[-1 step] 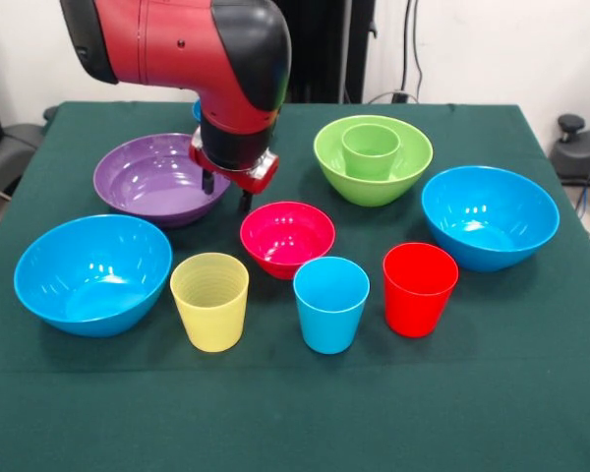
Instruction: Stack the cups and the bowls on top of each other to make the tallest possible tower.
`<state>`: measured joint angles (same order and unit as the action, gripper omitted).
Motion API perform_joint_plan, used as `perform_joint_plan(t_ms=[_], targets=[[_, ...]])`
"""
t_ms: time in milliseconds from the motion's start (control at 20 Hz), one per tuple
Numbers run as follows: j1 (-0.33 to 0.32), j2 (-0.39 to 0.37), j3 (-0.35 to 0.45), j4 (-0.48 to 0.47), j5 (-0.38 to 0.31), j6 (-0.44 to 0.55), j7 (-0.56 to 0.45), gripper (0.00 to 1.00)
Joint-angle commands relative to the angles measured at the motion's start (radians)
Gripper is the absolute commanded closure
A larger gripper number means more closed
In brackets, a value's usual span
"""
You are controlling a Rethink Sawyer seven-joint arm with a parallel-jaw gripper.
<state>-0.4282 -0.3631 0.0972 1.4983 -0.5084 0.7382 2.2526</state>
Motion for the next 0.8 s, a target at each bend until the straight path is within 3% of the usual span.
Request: perform_joint_plan(t_ms=[50,650,700,800], targets=[[0.034,0.006,0.011,0.001,-0.064,-0.088,-0.019,0.0],[0.04,0.013,0.002,0.003,-0.081,-0.146,-0.06,0.0],[0.036,0.012,0.005,0.003,-0.08,-0.155,-0.066,1.0],[0.039,0.013,0.0,0.004,-0.079,-0.164,-0.052,1.0]])
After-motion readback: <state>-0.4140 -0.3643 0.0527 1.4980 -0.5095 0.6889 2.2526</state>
